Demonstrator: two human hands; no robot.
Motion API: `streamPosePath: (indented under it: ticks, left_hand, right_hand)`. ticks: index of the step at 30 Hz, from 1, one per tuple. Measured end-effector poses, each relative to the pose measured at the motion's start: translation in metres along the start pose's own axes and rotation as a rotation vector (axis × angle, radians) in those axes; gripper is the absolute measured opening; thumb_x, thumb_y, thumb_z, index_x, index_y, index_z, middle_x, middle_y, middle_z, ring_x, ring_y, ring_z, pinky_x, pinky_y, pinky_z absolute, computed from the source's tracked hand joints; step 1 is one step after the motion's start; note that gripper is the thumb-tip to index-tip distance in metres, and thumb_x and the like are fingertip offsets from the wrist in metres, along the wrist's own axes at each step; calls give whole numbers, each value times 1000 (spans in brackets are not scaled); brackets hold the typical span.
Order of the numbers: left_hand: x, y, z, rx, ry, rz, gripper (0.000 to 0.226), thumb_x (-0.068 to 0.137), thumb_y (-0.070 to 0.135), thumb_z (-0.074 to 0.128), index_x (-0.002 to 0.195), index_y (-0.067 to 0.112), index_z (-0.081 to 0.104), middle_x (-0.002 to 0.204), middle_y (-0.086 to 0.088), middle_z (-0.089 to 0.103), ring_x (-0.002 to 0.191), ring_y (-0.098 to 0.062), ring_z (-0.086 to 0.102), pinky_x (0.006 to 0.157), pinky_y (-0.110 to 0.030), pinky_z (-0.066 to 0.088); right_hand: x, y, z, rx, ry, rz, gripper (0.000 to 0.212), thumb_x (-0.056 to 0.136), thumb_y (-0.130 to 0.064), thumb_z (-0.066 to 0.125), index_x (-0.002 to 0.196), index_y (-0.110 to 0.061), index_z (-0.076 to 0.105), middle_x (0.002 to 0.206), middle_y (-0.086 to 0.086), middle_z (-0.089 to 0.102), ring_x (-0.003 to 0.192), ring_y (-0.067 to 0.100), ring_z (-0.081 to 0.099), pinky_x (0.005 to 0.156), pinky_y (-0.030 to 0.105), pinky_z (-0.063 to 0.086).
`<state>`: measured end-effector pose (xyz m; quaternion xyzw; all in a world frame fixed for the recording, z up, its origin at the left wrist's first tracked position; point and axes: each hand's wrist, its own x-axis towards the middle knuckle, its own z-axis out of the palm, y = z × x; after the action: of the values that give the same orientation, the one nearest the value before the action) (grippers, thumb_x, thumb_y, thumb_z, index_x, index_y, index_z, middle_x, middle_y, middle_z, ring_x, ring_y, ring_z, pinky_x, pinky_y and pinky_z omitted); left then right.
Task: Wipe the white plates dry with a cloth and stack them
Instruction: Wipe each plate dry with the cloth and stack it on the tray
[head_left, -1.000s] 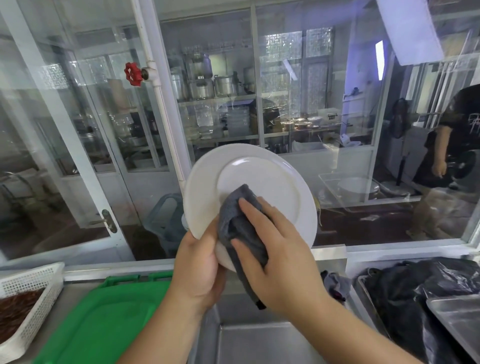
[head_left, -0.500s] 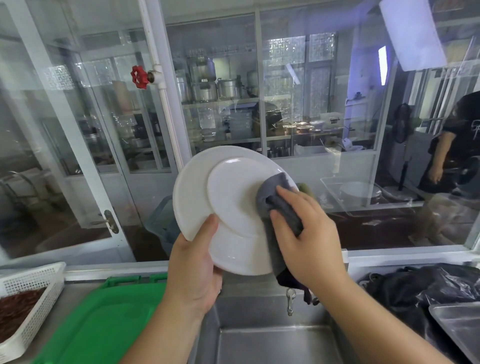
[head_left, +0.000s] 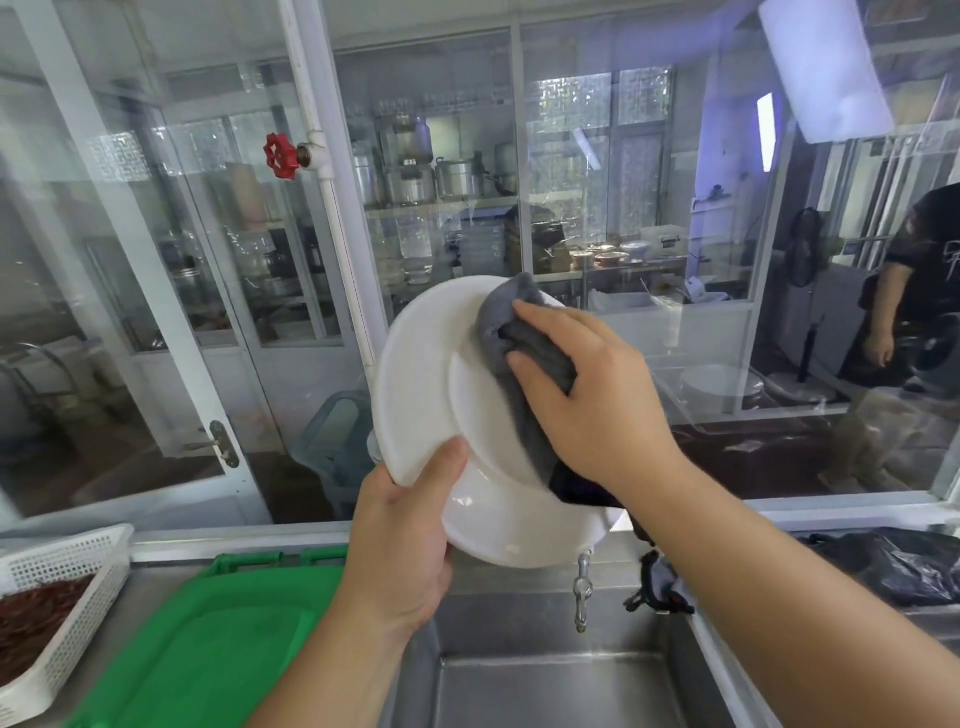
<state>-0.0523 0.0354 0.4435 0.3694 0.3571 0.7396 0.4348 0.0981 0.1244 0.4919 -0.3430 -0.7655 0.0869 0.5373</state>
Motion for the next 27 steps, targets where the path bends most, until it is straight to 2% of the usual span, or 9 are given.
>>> streamPosePath:
  ticks: [5, 7, 10, 12, 14, 19, 24, 25, 27]
  left_hand:
    - [5, 5, -4, -25, 29, 29, 27, 80, 21, 74, 101, 33, 86, 115, -7, 81, 106, -22, 78, 79, -34, 65]
    - [5, 4, -7, -17, 27, 18, 25, 83, 17, 82, 103, 31, 86, 116, -9, 81, 106, -23, 78, 77, -33, 64]
    - [6, -3, -9, -20, 22, -4, 24, 86, 16, 82, 108, 24, 85, 117, -13, 80, 107, -27, 78, 76, -32, 64]
    - [7, -7, -10, -12, 34, -9, 23, 87, 17, 79, 109, 22, 85, 117, -16, 80, 106, -29, 78, 78, -32, 63]
    - [7, -12, -12, -3, 24, -15, 27, 86, 21, 72, 110, 20, 85, 118, -18, 79, 109, -31, 77, 82, -34, 63]
    - [0, -20, -12, 48, -67, -22, 32, 89, 23, 71, 119, 21, 81, 125, -20, 76, 121, -38, 71, 104, -51, 56]
    - [-4, -18, -11, 96, -70, -46, 27, 86, 24, 71, 109, 27, 84, 116, -18, 79, 111, -35, 75, 104, -56, 55]
    - [-4, -16, -11, 103, -64, -49, 26, 85, 24, 71, 107, 27, 85, 114, -17, 80, 109, -34, 76, 104, -56, 56]
    - [-5, -14, -11, 116, -53, -40, 26, 83, 24, 71, 104, 28, 86, 111, -17, 81, 106, -32, 77, 102, -55, 57]
  right_hand:
    - [-2, 7, 0, -27, 38, 140, 47, 101, -29, 66, 147, -27, 60, 140, -6, 64, 123, 13, 58, 97, 14, 37]
    - [-17, 8, 1, -28, 52, 177, 47, 101, -31, 65, 148, -29, 58, 139, -7, 63, 122, 12, 57, 97, 16, 37]
    - [-45, 3, 6, 6, 35, 191, 48, 99, -32, 66, 147, -30, 59, 135, -11, 64, 122, 9, 58, 99, 18, 41]
    - [-62, -2, 12, 39, -8, 166, 48, 98, -32, 68, 145, -32, 60, 133, -16, 63, 123, 5, 57, 99, 13, 41]
    - [-70, -6, 16, 88, -48, 132, 48, 97, -31, 69, 145, -32, 60, 133, -18, 63, 126, 3, 56, 102, 16, 46]
    - [-46, -16, 11, 169, -107, 21, 48, 99, -26, 71, 145, -25, 61, 137, -9, 62, 127, 7, 56, 109, 19, 43]
    - [-10, -22, 5, 8, -158, -138, 48, 98, -28, 71, 145, -23, 62, 143, -3, 62, 130, 8, 51, 106, -1, 26]
    - [-2, -22, 4, -13, -154, -143, 48, 98, -31, 69, 145, -25, 62, 142, -4, 64, 127, 9, 53, 105, 2, 30]
    - [13, -20, 4, -34, -136, -113, 47, 98, -38, 66, 144, -30, 61, 138, -5, 66, 123, 13, 60, 104, 19, 45]
